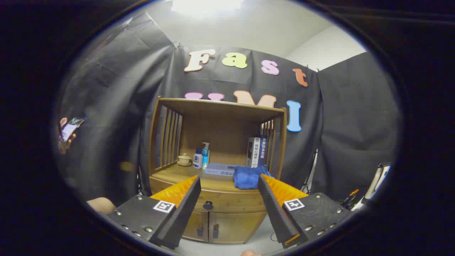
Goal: Pull open the drawer, take out the items inside it, and place them on the countertop above the cabinet.
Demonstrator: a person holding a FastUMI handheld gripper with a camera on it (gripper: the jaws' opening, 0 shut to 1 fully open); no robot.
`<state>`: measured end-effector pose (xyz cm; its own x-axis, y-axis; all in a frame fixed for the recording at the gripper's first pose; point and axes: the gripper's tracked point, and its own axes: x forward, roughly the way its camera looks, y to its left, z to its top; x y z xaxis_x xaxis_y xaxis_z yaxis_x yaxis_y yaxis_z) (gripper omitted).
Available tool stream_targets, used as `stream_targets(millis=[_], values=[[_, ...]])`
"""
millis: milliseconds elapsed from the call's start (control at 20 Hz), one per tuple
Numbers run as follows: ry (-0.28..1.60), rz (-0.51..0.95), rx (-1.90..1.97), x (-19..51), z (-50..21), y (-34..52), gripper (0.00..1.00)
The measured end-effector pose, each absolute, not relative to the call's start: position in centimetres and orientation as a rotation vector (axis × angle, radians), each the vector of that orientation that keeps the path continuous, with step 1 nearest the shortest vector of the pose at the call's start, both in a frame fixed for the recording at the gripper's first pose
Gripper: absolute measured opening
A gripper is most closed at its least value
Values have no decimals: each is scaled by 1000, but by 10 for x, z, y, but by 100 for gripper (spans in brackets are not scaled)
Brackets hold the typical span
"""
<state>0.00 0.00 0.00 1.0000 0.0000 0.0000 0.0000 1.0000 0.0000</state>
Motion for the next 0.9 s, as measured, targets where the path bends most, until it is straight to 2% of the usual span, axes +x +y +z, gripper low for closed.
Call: stream_targets(millis=[900], values=[[15, 24, -9, 17, -3, 22, 96]])
